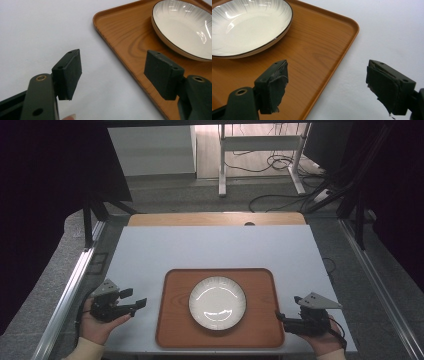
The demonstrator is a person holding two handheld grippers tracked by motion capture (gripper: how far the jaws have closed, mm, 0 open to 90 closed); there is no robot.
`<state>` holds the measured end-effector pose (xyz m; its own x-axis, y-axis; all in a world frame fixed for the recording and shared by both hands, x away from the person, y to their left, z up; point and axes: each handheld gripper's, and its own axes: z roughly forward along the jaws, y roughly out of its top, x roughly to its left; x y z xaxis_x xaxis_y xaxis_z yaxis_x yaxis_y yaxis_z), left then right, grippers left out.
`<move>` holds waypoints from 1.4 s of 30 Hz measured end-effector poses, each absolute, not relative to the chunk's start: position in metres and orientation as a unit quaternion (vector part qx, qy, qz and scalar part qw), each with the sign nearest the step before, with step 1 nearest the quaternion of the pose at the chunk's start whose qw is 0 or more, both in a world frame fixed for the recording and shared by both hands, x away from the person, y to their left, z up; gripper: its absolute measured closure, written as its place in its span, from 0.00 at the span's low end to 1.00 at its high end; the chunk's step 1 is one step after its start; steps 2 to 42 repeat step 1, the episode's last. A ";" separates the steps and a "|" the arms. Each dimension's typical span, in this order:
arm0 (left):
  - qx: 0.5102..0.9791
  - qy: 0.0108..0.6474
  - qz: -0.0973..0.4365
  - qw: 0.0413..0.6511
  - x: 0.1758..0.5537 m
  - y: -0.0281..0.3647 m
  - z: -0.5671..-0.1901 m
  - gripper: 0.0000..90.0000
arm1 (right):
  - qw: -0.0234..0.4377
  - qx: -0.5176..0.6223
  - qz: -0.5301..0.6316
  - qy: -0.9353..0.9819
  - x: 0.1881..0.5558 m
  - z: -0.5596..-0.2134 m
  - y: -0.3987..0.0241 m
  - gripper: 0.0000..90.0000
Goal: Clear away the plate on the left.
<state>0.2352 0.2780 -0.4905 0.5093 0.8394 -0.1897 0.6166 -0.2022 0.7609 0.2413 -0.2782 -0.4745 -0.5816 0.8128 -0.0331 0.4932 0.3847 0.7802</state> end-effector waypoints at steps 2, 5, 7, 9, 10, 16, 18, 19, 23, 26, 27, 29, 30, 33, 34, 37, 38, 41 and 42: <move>0.763 0.477 0.134 0.414 0.235 0.278 -0.491 0.33 | 0.211 0.406 0.378 0.805 0.242 -0.475 -0.278 0.21; 0.763 0.477 0.134 0.414 0.235 0.278 -0.491 0.33 | 0.211 0.406 0.378 0.805 0.242 -0.475 -0.278 0.21; 0.763 0.477 0.134 0.414 0.235 0.278 -0.491 0.33 | 0.211 0.406 0.378 0.805 0.242 -0.475 -0.278 0.21; 0.763 0.477 0.134 0.414 0.235 0.278 -0.491 0.33 | 0.211 0.406 0.378 0.805 0.242 -0.475 -0.278 0.21; 0.763 0.477 0.134 0.414 0.235 0.278 -0.491 0.33 | 0.211 0.406 0.378 0.805 0.242 -0.475 -0.278 0.21; 0.763 0.477 0.134 0.414 0.235 0.278 -0.491 0.33 | 0.211 0.406 0.378 0.805 0.242 -0.475 -0.278 0.21; 0.763 0.477 0.134 0.414 0.235 0.278 -0.491 0.33 | 0.211 0.406 0.378 0.805 0.242 -0.475 -0.278 0.21; 0.763 0.477 0.134 0.414 0.235 0.278 -0.491 0.33 | 0.211 0.406 0.378 0.805 0.242 -0.475 -0.278 0.21; 0.763 0.477 0.134 0.414 0.235 0.278 -0.491 0.33 | 0.211 0.406 0.378 0.805 0.242 -0.475 -0.278 0.21; 0.763 0.477 0.134 0.414 0.235 0.278 -0.491 0.33 | 0.211 0.406 0.378 0.805 0.242 -0.475 -0.278 0.21; 0.763 0.477 0.134 0.414 0.235 0.278 -0.491 0.33 | 0.211 0.406 0.378 0.805 0.242 -0.475 -0.278 0.21; 0.763 0.477 0.134 0.414 0.235 0.278 -0.491 0.33 | 0.211 0.406 0.378 0.805 0.242 -0.475 -0.278 0.21; 0.763 0.477 0.134 0.414 0.235 0.278 -0.491 0.33 | 0.211 0.406 0.378 0.805 0.242 -0.475 -0.278 0.21; 0.763 0.477 0.134 0.414 0.235 0.278 -0.491 0.33 | 0.211 0.406 0.378 0.805 0.242 -0.475 -0.278 0.21; 0.763 0.477 0.134 0.414 0.235 0.278 -0.491 0.33 | 0.211 0.406 0.378 0.805 0.242 -0.475 -0.278 0.21; 0.763 0.477 0.134 0.414 0.235 0.278 -0.491 0.33 | 0.211 0.406 0.378 0.805 0.242 -0.475 -0.278 0.21; 0.763 0.477 0.134 0.414 0.235 0.278 -0.491 0.33 | 0.211 0.406 0.378 0.805 0.242 -0.475 -0.278 0.21; 0.763 0.477 0.134 0.414 0.235 0.278 -0.491 0.33 | 0.211 0.406 0.378 0.805 0.242 -0.475 -0.278 0.21; 0.763 0.477 0.134 0.414 0.235 0.278 -0.491 0.33 | 0.211 0.406 0.378 0.805 0.242 -0.475 -0.278 0.21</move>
